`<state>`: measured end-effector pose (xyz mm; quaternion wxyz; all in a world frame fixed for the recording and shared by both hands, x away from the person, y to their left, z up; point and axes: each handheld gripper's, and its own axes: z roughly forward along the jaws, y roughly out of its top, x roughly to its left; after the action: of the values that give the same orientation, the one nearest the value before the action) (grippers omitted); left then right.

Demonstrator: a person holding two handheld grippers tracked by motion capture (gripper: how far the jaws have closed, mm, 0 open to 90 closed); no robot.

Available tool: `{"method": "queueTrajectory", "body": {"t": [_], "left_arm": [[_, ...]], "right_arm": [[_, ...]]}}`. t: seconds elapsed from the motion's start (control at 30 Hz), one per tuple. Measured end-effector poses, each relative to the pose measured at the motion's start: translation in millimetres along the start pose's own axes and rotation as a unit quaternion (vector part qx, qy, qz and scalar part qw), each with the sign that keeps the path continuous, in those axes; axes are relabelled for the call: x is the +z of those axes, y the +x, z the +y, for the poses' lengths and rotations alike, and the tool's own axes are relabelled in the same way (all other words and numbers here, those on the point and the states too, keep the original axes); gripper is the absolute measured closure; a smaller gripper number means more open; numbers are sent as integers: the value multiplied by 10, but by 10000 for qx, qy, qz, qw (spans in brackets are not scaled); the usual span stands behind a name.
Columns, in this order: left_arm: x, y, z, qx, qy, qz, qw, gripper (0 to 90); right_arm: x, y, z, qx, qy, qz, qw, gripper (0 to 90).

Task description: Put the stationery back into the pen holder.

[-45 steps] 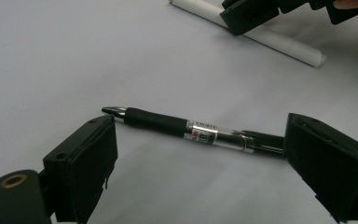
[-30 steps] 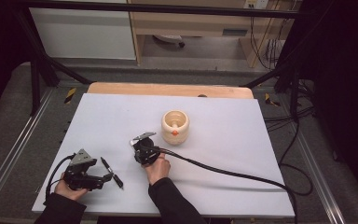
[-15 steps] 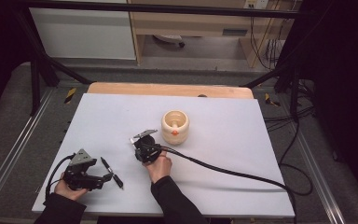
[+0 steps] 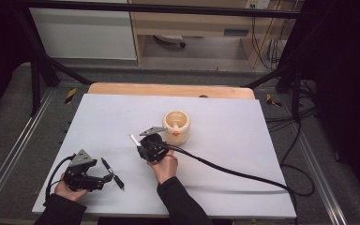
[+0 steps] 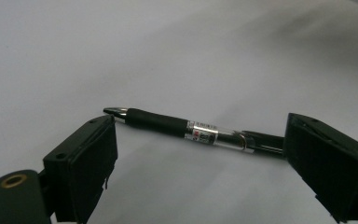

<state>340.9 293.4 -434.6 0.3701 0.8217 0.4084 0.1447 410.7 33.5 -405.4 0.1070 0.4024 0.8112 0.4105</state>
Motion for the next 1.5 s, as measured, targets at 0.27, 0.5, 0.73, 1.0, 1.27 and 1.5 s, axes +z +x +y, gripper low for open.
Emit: {"method": "queueTrajectory", "body": {"t": [0.27,0.5,0.73,1.0,1.27,1.5], "left_arm": [[5,0,-2,-13,10,-1,10000,100],[8,1,-2,-5,20,-3,10000,100],[11,-3,-1,8,26,-11,10000,100],[13,-5,-2,-1,29,-17,10000,100],[11,-6,-1,5,24,-14,10000,100],[11,-5,1,4,22,-17,10000,100]], "right_arm": [[-253,-141,3,-132,-383,136,9991,789],[-461,-271,19,-220,-705,230,9970,789],[-664,-432,85,-265,-1206,257,9920,789],[-808,-576,185,-207,-1709,268,9847,790],[-830,-712,286,-176,-2097,182,9774,790],[-825,-896,362,-49,-2305,34,9731,790]]}}
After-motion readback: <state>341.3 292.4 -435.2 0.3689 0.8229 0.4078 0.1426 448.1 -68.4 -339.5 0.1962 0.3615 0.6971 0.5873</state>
